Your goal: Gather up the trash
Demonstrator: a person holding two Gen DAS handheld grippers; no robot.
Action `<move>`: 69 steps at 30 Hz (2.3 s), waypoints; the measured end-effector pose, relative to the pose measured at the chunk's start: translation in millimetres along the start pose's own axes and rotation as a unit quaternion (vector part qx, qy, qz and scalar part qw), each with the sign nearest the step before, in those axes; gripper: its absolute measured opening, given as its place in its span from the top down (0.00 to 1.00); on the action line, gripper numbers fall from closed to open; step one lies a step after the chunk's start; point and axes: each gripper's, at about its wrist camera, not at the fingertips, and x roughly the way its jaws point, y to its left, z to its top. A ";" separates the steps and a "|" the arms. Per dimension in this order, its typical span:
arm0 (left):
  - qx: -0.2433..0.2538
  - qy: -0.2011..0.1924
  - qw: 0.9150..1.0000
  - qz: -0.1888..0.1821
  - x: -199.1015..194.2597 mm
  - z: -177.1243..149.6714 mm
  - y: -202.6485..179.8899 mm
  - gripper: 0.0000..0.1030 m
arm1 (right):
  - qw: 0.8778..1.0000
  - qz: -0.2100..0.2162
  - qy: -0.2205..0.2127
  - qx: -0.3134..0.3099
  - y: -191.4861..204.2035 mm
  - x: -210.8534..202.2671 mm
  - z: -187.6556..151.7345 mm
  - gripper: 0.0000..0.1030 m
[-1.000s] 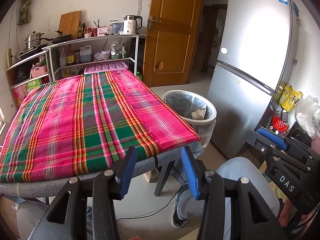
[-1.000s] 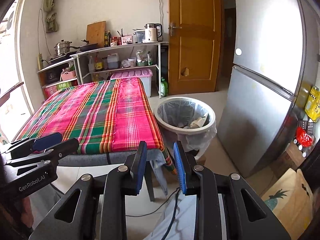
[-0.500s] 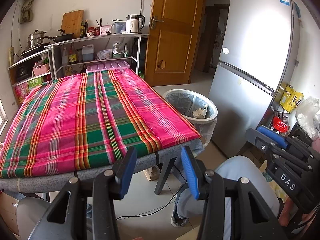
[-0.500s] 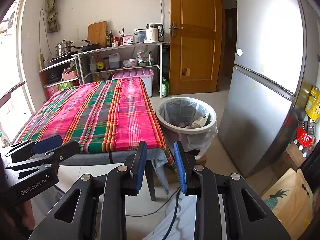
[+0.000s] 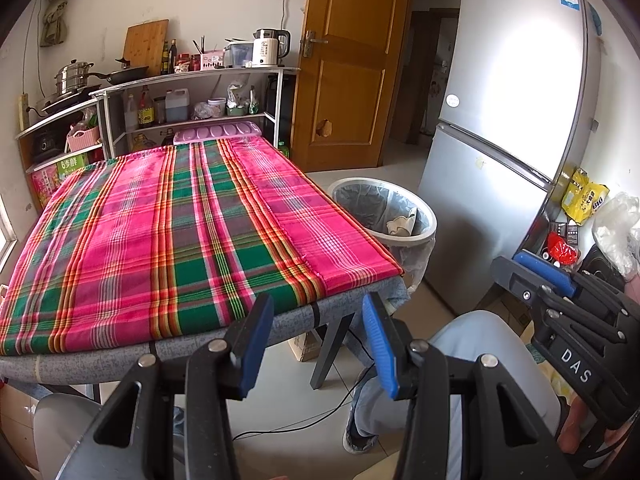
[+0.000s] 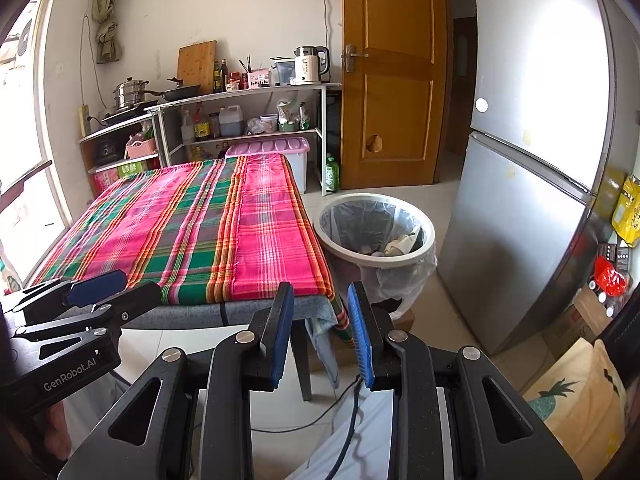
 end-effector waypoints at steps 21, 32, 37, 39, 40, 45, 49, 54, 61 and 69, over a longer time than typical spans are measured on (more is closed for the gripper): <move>0.002 0.002 1.000 0.002 1.2 -0.7 -0.7 0.53 | 1.000 0.001 0.001 -0.002 0.0 1.6 -0.5 0.72; 0.003 0.005 1.000 0.001 2.6 -2.0 -2.6 0.53 | 1.000 0.001 0.002 -0.002 0.0 2.5 -0.4 0.72; 0.004 0.005 1.000 0.002 3.0 -2.0 -3.0 0.53 | 1.000 0.002 0.001 -0.003 0.0 2.9 -1.1 0.72; 0.004 0.005 1.000 0.001 3.0 -1.7 -3.1 0.53 | 1.000 0.002 0.002 -0.003 -0.2 3.5 -0.8 0.72; 0.004 0.005 1.000 0.001 3.1 -1.7 -2.9 0.53 | 1.000 0.002 0.002 -0.003 0.0 3.4 -0.7 0.72; 0.005 0.005 1.000 0.002 2.8 -2.1 -2.7 0.53 | 1.000 0.002 0.003 -0.004 0.3 4.7 -1.5 0.72; 0.004 0.006 1.000 0.000 2.8 -2.2 -2.7 0.53 | 1.000 0.002 0.003 -0.005 0.3 4.9 -1.4 0.72; 0.004 0.007 1.000 -0.001 2.7 -2.5 -2.3 0.53 | 1.000 0.002 0.003 -0.005 -0.4 5.0 -0.8 0.72; 0.004 0.007 1.000 -0.006 2.0 -3.3 -2.1 0.53 | 1.000 0.002 0.003 -0.005 0.0 4.6 -1.2 0.72; 0.004 0.006 1.000 -0.011 0.2 -1.9 -4.0 0.53 | 1.000 0.002 0.004 -0.005 -0.1 4.6 -1.1 0.72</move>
